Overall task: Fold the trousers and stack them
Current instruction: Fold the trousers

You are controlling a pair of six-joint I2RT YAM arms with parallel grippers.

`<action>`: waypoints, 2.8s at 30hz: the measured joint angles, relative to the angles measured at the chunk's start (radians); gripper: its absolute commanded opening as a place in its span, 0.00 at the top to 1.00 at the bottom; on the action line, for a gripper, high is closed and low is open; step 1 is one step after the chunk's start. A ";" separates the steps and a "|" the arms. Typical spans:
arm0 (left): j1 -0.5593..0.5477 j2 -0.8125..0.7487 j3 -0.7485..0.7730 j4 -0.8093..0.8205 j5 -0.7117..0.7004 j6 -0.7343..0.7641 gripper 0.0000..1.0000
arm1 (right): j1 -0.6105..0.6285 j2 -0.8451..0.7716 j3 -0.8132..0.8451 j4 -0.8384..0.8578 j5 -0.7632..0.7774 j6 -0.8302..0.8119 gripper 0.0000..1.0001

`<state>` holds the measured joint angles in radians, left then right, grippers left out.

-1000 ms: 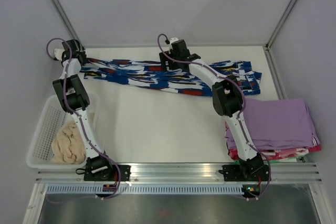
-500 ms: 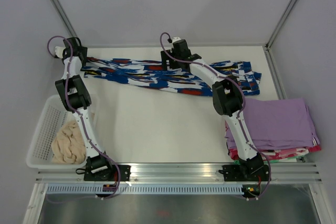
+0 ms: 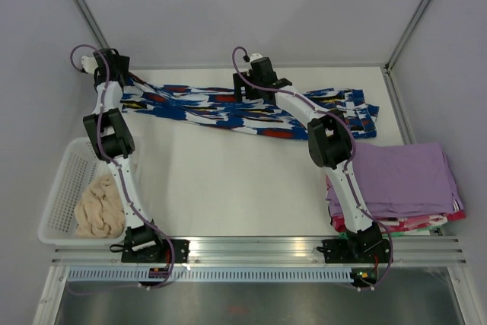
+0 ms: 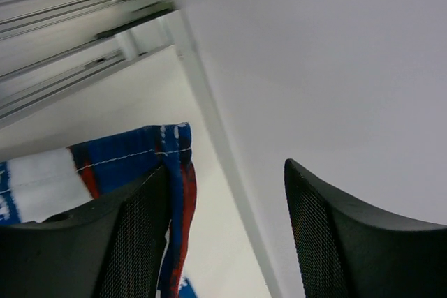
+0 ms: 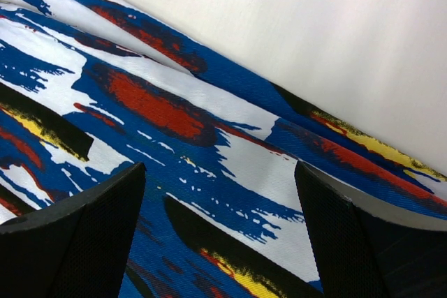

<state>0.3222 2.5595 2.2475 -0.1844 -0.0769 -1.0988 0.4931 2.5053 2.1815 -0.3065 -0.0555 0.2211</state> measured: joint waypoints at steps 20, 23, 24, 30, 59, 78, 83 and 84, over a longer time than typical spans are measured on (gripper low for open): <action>-0.043 -0.037 -0.098 -0.120 -0.126 -0.053 0.20 | -0.040 0.000 0.000 0.009 -0.037 0.011 0.06; -0.030 -0.095 -0.131 -0.129 -0.131 -0.008 0.18 | -0.044 0.000 -0.006 0.019 -0.048 0.014 0.06; -0.024 -0.113 -0.133 -0.129 -0.131 0.009 0.18 | -0.044 0.000 -0.011 0.024 -0.053 0.016 0.06; 0.000 -0.227 -0.150 -0.149 -0.136 0.069 0.18 | -0.044 -0.002 -0.050 0.036 -0.067 0.019 0.06; 0.023 -0.142 -0.209 -0.328 -0.103 0.041 0.46 | -0.074 -0.055 -0.109 0.051 -0.067 0.030 0.06; 0.023 -0.106 -0.199 -0.254 -0.078 0.042 0.98 | -0.074 -0.055 -0.103 0.036 -0.068 0.049 0.06; 0.023 -0.114 -0.214 -0.238 -0.088 0.044 0.98 | -0.074 -0.055 -0.103 0.036 -0.068 0.057 0.07; 0.023 -0.122 -0.228 -0.232 -0.092 0.044 0.98 | -0.074 -0.055 -0.103 0.037 -0.068 0.059 0.07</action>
<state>0.3454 2.4371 2.0197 -0.4160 -0.1684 -1.0546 0.4194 2.4508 2.0785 -0.2699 -0.1230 0.2798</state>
